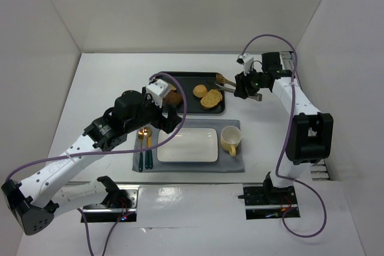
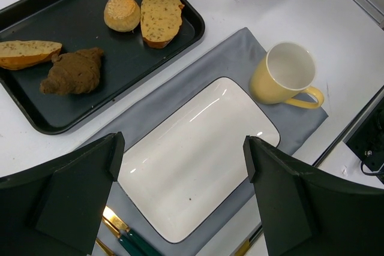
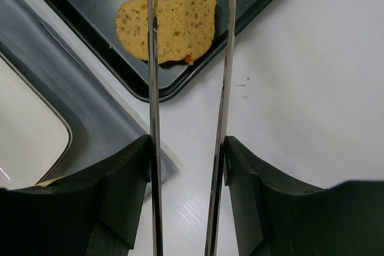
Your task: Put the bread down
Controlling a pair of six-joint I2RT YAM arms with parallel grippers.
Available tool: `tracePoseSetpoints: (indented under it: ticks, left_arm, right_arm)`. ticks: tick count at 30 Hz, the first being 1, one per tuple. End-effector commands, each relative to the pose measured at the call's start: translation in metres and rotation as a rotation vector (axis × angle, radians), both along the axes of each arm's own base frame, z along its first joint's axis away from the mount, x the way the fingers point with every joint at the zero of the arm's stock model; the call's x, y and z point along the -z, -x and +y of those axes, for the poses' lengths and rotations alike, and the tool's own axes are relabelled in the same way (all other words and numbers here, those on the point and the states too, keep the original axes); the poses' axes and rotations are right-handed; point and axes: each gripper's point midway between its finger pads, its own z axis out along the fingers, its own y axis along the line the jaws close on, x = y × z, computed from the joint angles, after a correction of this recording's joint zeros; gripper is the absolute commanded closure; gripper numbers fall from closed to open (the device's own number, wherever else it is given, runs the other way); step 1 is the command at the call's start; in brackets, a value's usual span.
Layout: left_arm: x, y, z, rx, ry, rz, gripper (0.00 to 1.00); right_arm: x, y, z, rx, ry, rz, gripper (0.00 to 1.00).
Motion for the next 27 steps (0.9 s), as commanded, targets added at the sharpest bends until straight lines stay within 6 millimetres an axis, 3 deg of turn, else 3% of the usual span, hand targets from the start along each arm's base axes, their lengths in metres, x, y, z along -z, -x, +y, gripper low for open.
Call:
tracePoseSetpoints:
  ticks: [1, 10, 27]
  left_arm:
    - [-0.018, -0.003, 0.0, -0.013, 0.046, -0.054, 0.0]
    - [-0.018, -0.003, 0.0, -0.01, 0.04, -0.06, 0.0]
    - [-0.018, -0.003, 0.0, -0.01, 0.04, -0.06, 0.0]
  right_arm:
    - [-0.012, -0.005, 0.005, -0.025, 0.0, -0.013, 0.41]
    - [0.011, -0.003, -0.001, -0.039, 0.004, 0.077, 0.41]
    - [0.026, -0.011, -0.02, -0.016, 0.007, 0.113, 0.39]
